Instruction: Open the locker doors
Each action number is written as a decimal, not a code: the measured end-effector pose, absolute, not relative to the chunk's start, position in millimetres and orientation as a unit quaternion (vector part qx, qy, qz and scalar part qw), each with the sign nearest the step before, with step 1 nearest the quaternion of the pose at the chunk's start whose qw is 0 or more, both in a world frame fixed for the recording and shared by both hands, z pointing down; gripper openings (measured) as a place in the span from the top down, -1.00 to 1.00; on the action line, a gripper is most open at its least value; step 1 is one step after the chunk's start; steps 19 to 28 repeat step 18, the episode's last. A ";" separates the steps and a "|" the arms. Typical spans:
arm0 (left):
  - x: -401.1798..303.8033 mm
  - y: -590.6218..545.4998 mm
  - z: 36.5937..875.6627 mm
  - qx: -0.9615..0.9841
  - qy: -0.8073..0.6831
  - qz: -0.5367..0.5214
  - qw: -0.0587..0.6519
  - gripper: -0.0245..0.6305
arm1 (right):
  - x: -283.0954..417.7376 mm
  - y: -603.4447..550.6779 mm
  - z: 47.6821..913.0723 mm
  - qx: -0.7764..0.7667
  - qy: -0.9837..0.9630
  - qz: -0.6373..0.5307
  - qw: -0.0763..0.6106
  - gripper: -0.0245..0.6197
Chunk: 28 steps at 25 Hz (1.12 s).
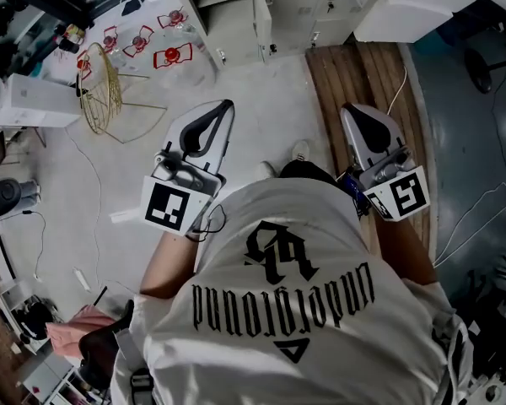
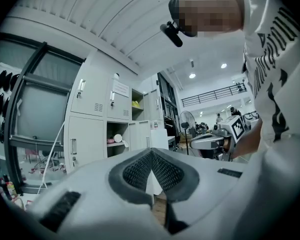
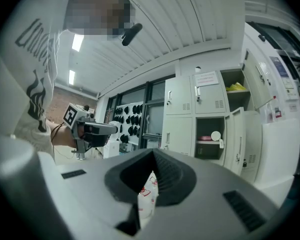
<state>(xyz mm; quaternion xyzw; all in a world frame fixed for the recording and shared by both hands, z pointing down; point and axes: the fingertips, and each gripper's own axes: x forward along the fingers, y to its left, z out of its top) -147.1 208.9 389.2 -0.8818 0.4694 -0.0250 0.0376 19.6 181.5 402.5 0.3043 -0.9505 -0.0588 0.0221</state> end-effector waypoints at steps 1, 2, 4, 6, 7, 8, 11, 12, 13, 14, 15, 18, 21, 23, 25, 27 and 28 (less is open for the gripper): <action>-147.4 208.2 390.0 -0.882 0.469 -0.025 0.037 0.91 | 19.3 181.0 402.3 0.305 -0.950 -0.060 0.022 0.91; -147.7 207.3 390.3 -0.882 0.469 -0.025 0.037 0.91 | 18.7 180.1 402.1 0.305 -0.950 -0.060 0.022 0.91; -148.8 205.1 389.5 -0.882 0.469 -0.025 0.038 0.91 | 16.6 178.0 401.2 0.305 -0.950 -0.059 0.021 0.91; -149.5 203.2 387.2 -0.882 0.469 -0.025 0.040 0.91 | 14.6 175.8 398.3 0.302 -0.951 -0.062 0.020 0.91; -149.7 202.3 386.1 -0.882 0.469 -0.025 0.041 0.91 | 14.2 174.6 397.1 0.302 -0.951 -0.063 0.022 0.91; -149.7 201.4 385.5 -0.882 0.469 -0.025 0.041 0.91 | 13.9 173.5 396.6 0.302 -0.951 -0.062 0.024 0.91; -149.0 198.4 386.3 -0.883 0.467 -0.026 0.042 0.91 | 13.1 170.4 396.1 0.302 -0.951 -0.061 0.023 0.91; -149.0 197.5 386.4 -0.883 0.467 -0.026 0.042 0.91 | 12.6 169.7 396.0 0.302 -0.951 -0.063 0.023 0.91; -149.1 196.8 386.4 -0.883 0.467 -0.025 0.042 0.91 | 12.0 169.3 396.1 0.301 -0.951 -0.064 0.022 0.91; -149.4 196.4 386.3 -0.883 0.467 -0.024 0.042 0.91 | 11.4 169.1 396.4 0.301 -0.951 -0.065 0.022 0.91; -149.8 196.1 386.3 -0.883 0.467 -0.024 0.041 0.91 | 10.7 168.9 396.7 0.301 -0.951 -0.064 0.023 0.91; -151.5 195.4 387.0 -0.883 0.468 -0.024 0.041 0.91 | 9.2 168.2 397.5 0.301 -0.951 -0.062 0.023 0.91; -151.5 195.4 387.0 -0.883 0.468 -0.024 0.041 0.91 | 9.2 168.2 397.5 0.301 -0.951 -0.062 0.023 0.91; -151.5 195.4 387.0 -0.883 0.468 -0.024 0.041 0.91 | 9.2 168.2 397.5 0.301 -0.951 -0.062 0.023 0.91; -151.5 195.4 387.0 -0.883 0.468 -0.024 0.041 0.91 | 9.2 168.2 397.5 0.301 -0.951 -0.062 0.023 0.91; -151.5 195.4 387.0 -0.883 0.468 -0.024 0.041 0.91 | 9.2 168.2 397.5 0.301 -0.951 -0.062 0.023 0.91; -151.5 195.4 387.0 -0.883 0.468 -0.024 0.041 0.91 | 9.2 168.2 397.5 0.301 -0.951 -0.062 0.023 0.91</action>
